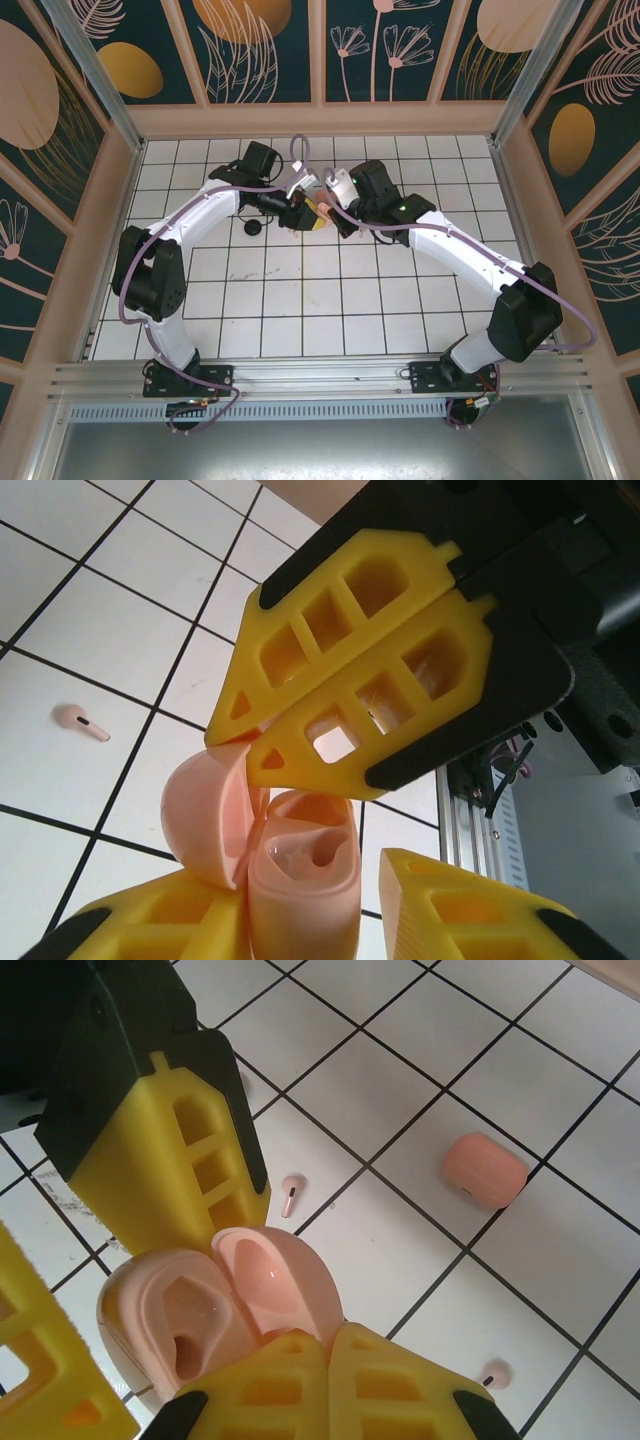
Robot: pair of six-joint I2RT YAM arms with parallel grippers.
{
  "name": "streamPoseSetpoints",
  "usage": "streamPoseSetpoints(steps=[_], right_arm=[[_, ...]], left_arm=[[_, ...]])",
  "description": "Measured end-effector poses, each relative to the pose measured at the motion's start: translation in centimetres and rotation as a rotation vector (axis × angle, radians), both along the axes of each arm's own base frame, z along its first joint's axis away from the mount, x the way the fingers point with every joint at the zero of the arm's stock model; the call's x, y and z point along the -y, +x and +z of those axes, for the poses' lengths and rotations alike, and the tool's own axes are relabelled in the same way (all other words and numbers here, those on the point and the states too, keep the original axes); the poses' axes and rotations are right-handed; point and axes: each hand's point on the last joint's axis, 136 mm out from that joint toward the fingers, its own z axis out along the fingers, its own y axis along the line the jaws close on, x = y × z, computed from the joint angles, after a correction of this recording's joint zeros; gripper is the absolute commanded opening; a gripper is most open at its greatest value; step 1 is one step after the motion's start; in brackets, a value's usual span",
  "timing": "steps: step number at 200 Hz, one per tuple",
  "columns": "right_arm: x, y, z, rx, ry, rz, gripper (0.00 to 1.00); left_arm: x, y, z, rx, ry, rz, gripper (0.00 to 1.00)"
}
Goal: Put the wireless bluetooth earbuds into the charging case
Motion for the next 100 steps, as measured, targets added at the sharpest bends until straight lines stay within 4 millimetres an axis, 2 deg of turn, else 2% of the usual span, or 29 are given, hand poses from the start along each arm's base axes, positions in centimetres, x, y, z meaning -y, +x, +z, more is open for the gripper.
streamPoseSetpoints(steps=[15, 57, 71, 100], right_arm=[[-0.05, -0.05, 0.01, -0.002, 0.002, 0.003, 0.0], [-0.05, -0.1, 0.0, -0.007, 0.004, 0.001, 0.0], [-0.02, -0.03, 0.08, -0.01, 0.009, -0.009, 0.0], [0.51, 0.42, -0.13, -0.022, 0.002, -0.056, 0.38]], left_arm=[[0.01, 0.03, -0.04, 0.0, 0.001, 0.0, 0.27], [-0.03, 0.12, -0.05, 0.006, -0.001, 0.0, 0.04], [0.04, 0.21, -0.06, 0.009, -0.008, 0.001, 0.0], [0.09, 0.2, -0.63, 0.005, -0.046, 0.022, 0.0]])
